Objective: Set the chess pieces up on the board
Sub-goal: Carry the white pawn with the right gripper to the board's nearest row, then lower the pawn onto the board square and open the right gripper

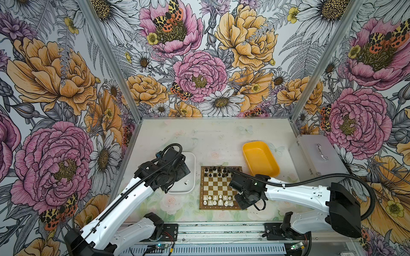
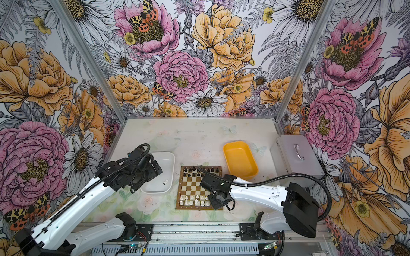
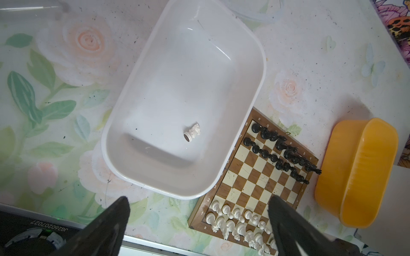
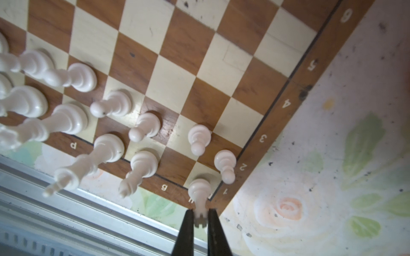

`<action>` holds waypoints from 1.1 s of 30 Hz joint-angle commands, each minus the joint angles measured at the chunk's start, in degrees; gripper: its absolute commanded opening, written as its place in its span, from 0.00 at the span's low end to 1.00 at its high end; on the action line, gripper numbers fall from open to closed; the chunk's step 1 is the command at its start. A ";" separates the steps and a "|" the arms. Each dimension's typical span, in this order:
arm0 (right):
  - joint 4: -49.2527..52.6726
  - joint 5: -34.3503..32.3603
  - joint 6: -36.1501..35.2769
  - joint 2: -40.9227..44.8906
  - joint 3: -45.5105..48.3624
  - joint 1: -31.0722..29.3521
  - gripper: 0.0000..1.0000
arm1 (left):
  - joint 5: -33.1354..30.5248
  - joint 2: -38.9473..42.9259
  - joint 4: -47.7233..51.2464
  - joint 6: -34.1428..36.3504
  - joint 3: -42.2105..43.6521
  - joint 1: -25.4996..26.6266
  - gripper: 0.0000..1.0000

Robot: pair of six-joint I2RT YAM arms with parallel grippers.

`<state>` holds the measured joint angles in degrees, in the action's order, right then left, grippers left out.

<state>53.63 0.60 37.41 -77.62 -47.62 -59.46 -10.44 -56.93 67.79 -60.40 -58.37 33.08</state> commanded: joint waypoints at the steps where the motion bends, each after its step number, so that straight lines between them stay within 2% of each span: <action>1: -0.66 -1.43 -0.83 -0.57 -1.78 -0.48 0.07 | 1.09 1.31 0.60 1.31 0.46 -1.01 0.99; 33: 2.01 -2.13 -1.87 -1.74 -2.48 0.13 0.09 | 1.76 1.36 0.45 2.39 -0.21 -2.76 0.99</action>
<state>54.92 -0.32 36.34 -79.35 -48.62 -59.44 -9.39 -56.01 67.99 -58.94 -58.37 30.83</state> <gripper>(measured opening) 0.101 0.987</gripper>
